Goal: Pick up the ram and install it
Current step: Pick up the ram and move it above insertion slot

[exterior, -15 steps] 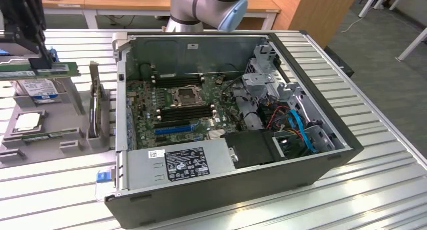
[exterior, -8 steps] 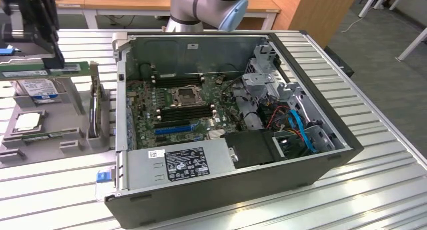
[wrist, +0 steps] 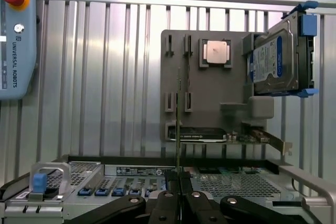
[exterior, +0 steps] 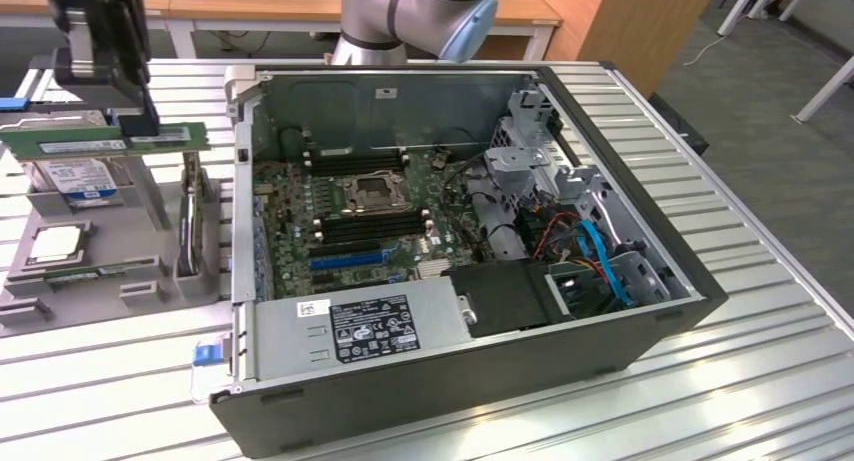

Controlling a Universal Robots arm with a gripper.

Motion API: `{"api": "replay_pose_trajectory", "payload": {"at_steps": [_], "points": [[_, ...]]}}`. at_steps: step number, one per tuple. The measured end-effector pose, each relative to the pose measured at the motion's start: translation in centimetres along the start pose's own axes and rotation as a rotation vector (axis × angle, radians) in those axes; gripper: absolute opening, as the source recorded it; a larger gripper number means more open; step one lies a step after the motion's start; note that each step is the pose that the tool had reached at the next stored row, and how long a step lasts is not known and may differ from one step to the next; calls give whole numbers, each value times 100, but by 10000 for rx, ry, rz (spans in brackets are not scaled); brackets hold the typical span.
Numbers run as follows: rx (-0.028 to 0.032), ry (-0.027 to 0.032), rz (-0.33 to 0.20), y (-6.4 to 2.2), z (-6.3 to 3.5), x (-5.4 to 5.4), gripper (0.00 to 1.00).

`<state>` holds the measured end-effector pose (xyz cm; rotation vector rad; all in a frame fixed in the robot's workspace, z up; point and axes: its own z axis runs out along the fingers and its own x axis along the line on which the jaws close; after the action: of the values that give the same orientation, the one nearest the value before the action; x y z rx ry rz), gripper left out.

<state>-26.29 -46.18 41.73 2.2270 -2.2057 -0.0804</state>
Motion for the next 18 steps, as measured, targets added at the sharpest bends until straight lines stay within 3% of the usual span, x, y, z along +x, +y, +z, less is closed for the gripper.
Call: {"api": "replay_pose_trajectory", "payload": {"at_steps": [15,16,18], "points": [[-6,0,0,-344,-14,3,11],[-10,1,1,-480,-20,4,11],[-10,1,0,-542,-22,5,11]]}}
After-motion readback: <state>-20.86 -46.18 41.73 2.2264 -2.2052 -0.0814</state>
